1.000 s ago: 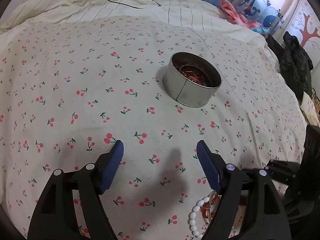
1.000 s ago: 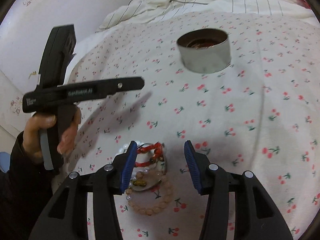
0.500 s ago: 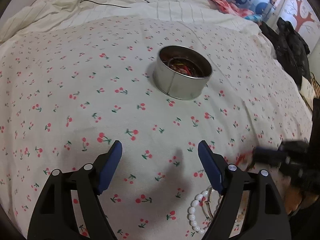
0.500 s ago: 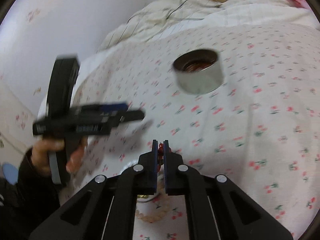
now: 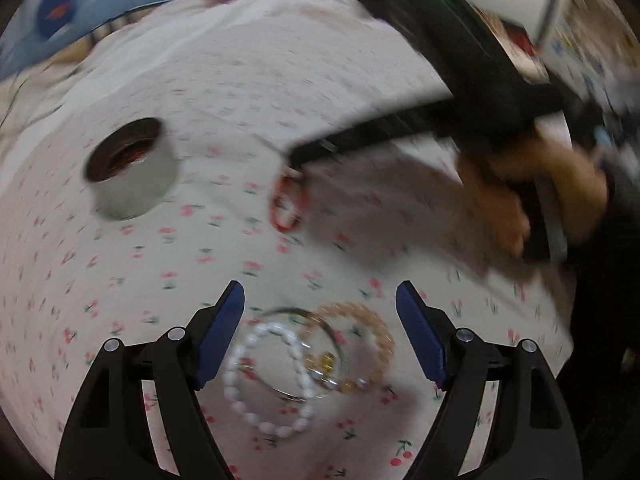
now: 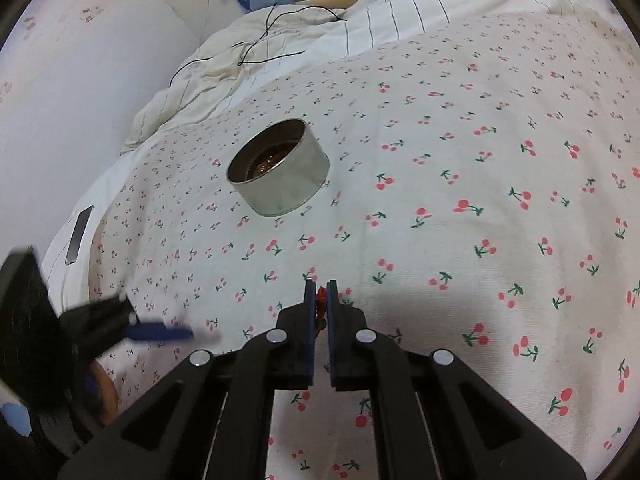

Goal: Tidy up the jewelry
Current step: 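Move the right tool to the pile and grasp the red bead bracelet, then grasp the peach bead bracelet with the left tool while the right tool holds the red beads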

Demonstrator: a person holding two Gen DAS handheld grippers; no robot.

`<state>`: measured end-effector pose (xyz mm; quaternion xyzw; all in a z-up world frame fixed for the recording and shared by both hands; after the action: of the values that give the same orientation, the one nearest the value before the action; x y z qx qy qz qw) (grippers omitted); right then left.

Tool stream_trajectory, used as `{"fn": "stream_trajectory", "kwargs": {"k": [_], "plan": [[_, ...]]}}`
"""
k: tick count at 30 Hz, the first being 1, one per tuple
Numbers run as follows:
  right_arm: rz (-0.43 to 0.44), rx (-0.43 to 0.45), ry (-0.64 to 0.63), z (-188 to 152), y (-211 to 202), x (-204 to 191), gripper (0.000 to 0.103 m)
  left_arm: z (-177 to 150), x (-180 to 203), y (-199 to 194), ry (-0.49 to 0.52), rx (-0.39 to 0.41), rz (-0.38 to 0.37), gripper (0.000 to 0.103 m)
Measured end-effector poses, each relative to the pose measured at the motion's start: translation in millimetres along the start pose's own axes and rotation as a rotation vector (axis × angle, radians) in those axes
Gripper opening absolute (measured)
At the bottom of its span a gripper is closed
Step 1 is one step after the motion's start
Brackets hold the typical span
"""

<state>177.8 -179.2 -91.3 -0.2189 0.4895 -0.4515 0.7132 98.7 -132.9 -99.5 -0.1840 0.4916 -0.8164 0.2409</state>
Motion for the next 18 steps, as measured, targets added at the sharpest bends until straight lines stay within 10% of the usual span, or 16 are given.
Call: {"fn": "stream_trajectory", "kwargs": {"k": [9, 18], "plan": [[0.003, -0.020, -0.009, -2, 5, -4, 0.006, -8, 45, -6, 0.103, -0.009, -0.172, 0.074], [0.005, -0.038, -0.024, -4, 10, -9, 0.006, -33, 55, 15, 0.085, -0.148, -0.211, 0.040]]}}
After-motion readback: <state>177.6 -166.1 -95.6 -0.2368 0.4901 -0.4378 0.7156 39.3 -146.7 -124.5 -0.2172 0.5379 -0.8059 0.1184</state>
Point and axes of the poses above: each gripper's, at about its wrist camera, not at the fingertips, and y roughly the way its jaws point, x to its right, z to its top, the point moved 10 cm from there along y, roughly the way its jaws point, and after that the axes turned 4 degrees about -x, right-handed, at the moved point
